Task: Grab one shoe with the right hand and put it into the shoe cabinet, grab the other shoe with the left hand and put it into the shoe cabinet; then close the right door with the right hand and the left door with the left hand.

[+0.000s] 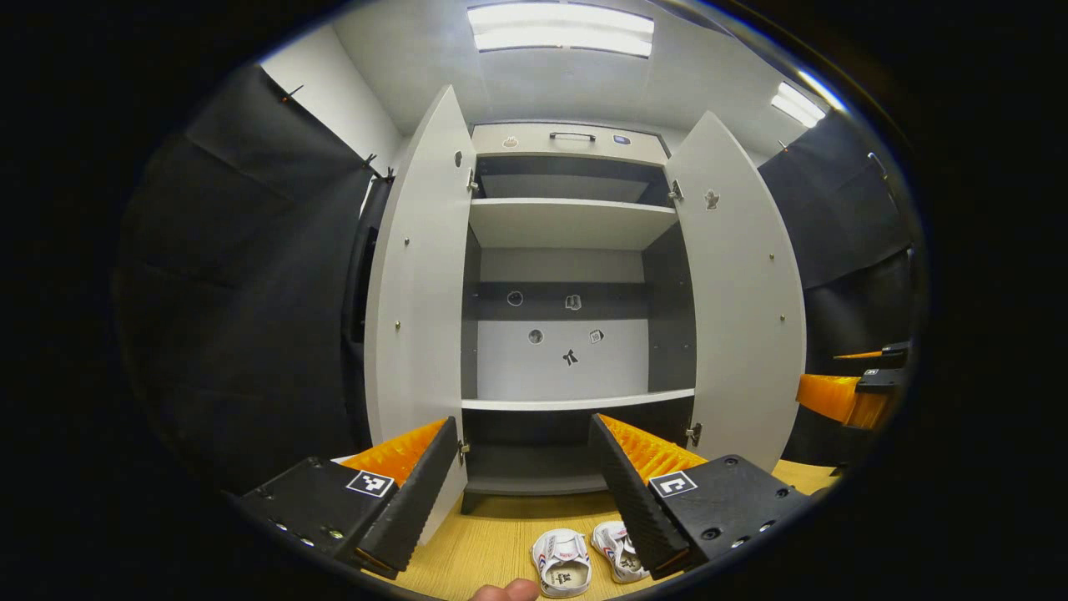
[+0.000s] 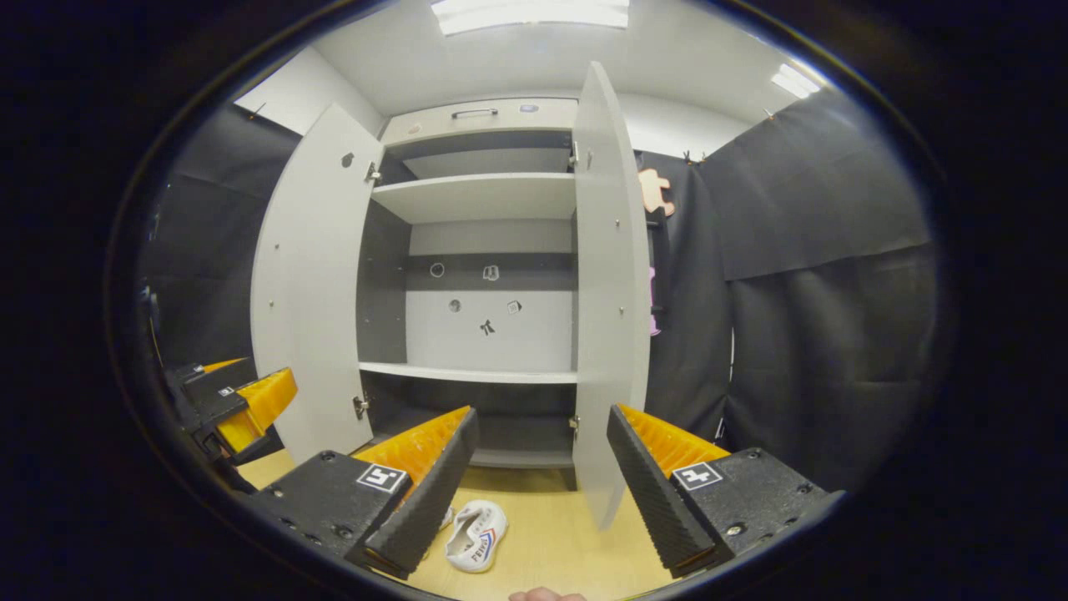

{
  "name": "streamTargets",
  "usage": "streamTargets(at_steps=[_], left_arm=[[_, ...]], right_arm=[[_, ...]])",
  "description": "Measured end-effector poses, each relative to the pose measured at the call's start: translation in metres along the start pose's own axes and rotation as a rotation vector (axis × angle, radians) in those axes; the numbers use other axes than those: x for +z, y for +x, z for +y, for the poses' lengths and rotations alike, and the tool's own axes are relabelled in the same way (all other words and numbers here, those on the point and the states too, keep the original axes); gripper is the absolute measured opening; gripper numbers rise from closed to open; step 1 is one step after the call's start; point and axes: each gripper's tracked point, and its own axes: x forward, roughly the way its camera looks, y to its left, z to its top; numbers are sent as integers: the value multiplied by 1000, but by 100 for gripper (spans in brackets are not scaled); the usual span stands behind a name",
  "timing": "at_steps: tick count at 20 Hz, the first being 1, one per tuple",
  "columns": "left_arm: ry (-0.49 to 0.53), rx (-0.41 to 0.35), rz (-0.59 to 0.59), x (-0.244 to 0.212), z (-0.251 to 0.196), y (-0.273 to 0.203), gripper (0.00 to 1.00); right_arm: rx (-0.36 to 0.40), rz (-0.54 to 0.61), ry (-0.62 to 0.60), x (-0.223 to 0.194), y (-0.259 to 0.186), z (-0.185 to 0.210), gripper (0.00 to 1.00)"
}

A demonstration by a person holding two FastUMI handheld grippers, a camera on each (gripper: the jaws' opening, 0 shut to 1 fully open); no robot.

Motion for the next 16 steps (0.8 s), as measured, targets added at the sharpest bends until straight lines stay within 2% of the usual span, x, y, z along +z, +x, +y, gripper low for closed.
streamTargets(at_steps=[1, 3, 11, 12, 14, 15, 16], left_arm=[[2, -1, 0, 0, 0, -1, 95], [6, -2, 0, 0, 1, -1, 95], [10, -10, -5, 1, 1, -2, 95], [10, -12, -5, 1, 1, -2, 95], [12, -12, -4, 1, 1, -2, 95], [13, -12, -3, 0, 1, -2, 95], [14, -13, -4, 1, 2, -1, 95]], right_arm=[[0, -1, -1, 0, 0, 1, 96], [-1, -6, -1, 1, 0, 2, 100], [0, 1, -13, -2, -1, 6, 100], [1, 1, -15, -2, -1, 6, 96], [1, 1, -14, -2, -1, 6, 96], [0, 0, -12, -2, 0, 6, 100], [0, -1, -11, -1, 0, 6, 96]])
